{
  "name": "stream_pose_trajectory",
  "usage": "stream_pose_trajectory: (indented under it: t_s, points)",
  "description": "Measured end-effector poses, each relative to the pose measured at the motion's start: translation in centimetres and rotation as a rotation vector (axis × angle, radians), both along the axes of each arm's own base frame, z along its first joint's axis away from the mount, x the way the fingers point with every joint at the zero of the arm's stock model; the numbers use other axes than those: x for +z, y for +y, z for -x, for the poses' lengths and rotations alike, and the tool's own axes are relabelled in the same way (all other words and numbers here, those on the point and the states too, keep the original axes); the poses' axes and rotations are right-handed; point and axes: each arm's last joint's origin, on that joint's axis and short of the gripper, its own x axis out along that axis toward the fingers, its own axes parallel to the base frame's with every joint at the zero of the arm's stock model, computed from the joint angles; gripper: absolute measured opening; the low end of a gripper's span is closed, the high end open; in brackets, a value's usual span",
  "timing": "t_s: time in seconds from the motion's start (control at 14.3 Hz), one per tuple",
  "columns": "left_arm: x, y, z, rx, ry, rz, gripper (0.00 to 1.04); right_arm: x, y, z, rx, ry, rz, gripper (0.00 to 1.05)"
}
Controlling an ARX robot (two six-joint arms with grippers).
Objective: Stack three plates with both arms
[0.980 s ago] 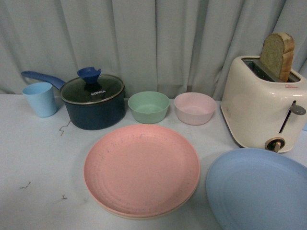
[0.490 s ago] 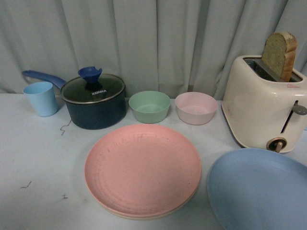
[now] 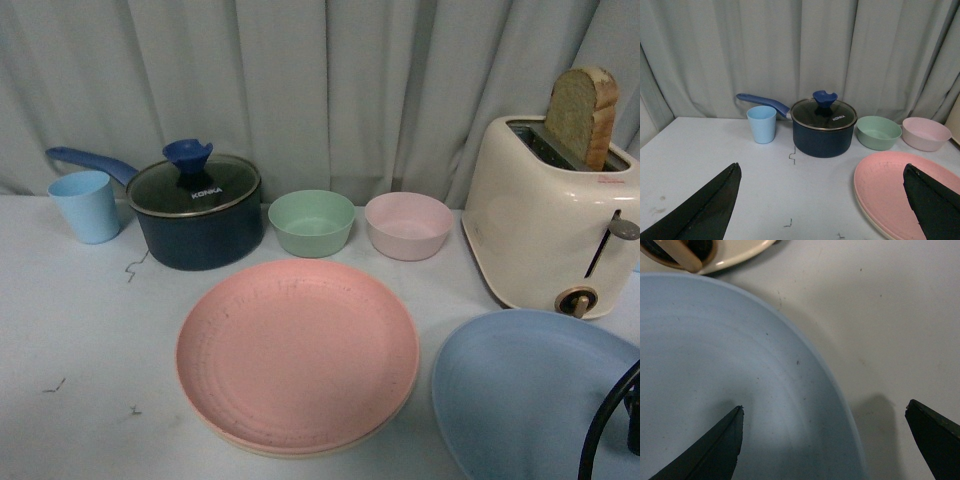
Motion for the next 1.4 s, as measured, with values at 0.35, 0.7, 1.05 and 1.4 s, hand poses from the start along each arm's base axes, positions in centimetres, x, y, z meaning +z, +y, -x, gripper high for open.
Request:
stream_pose_trajectory:
  t_s: [0.35,0.7,1.05,1.4]
  points:
    - [0.0,0.0,0.0,0.0,0.0,0.0,0.98,-0.6,-0.3,0.2,-0.02,-0.006,-0.039,0.36]
    - [0.0,0.0,0.0,0.0,0.0,0.0,0.98,1.5,-1.3,2.1,0.004,-0.068,-0.129,0.03]
    - [0.0,0.0,0.0,0.0,0.0,0.0,0.98,8.3,-0.6,7.9,0.073,-0.184,-0.191,0.03]
    - [0.0,0.0,0.0,0.0,0.0,0.0,0.98,10.4,6.6,2.8,0.188,-0.28,-0.261,0.03]
